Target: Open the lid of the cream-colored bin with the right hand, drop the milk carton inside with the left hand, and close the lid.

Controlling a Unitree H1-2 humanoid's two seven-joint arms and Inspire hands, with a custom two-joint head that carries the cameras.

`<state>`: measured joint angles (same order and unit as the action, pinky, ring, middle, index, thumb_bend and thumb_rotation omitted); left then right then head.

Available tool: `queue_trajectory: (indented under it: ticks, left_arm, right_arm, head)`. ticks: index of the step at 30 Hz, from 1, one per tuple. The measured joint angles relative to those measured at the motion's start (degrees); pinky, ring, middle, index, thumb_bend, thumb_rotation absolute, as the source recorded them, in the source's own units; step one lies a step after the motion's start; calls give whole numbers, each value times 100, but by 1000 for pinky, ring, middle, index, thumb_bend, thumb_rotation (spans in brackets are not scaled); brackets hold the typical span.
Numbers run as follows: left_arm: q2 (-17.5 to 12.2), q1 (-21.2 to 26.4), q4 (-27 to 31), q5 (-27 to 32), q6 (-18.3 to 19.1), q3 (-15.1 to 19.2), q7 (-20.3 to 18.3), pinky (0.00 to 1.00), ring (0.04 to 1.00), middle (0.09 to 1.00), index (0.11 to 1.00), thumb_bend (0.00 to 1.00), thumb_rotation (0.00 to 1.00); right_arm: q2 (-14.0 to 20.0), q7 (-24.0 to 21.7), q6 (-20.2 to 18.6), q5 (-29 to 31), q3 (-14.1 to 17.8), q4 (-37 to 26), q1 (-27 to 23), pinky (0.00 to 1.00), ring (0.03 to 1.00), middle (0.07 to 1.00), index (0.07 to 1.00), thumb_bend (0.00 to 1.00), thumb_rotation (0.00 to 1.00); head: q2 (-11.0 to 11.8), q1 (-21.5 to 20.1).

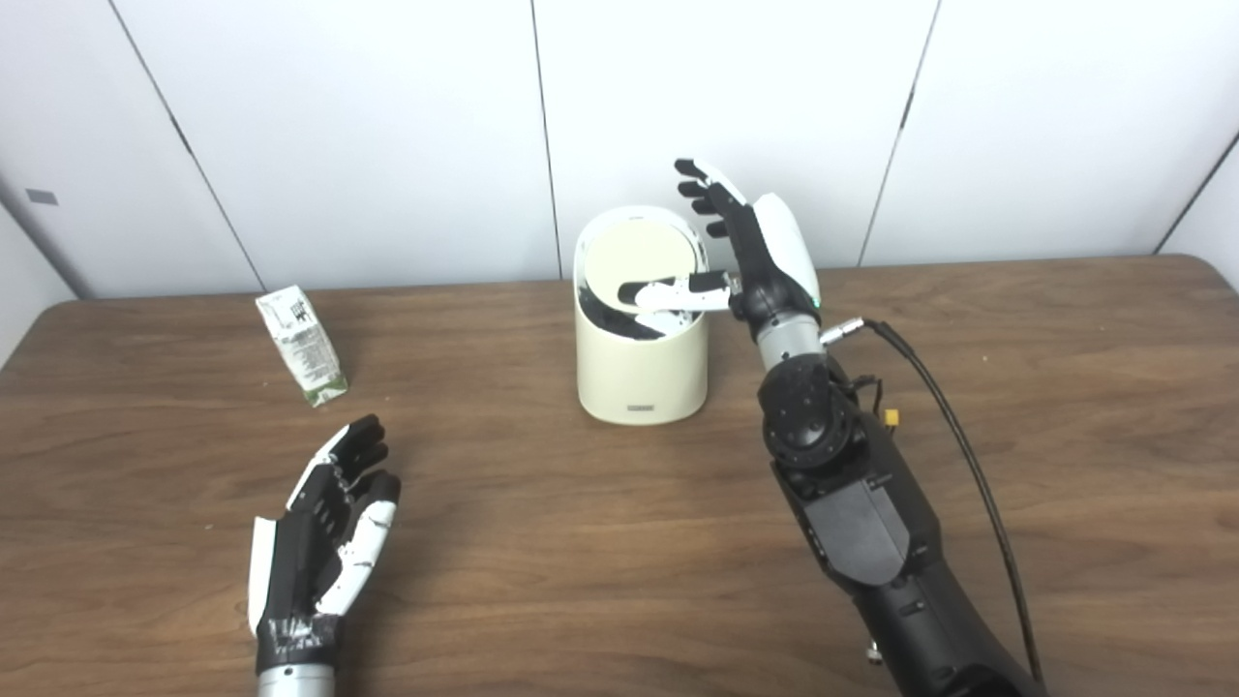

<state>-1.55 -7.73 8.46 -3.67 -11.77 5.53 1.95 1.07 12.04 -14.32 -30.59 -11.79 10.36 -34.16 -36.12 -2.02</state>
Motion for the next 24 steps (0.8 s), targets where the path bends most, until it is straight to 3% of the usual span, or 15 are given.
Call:
queue_trajectory:
  ticks: [7,15,24]
  left_arm:
    - [3,-2,0,-16,-7,-4,3,786,834,845,864,562,584]
    - [11,-19,6,-20,-49,-19,5,774,830,855,867,545,558]
    - [62,-78,61,-62,-48,-47,12,772,826,852,866,542,569]
  right_arm:
    - [103,167,266,-289,-215,-2,15,747,813,822,885,832,76]
    - [682,-130,585,-1075,-840,-180,-67,825,871,857,883,933,34]
    - [770,-379,642,-1298,-938,-249,-113,845,881,855,874,934,17]
  head:
    - [9,-9]
    - [9,35]
    - [0,44]
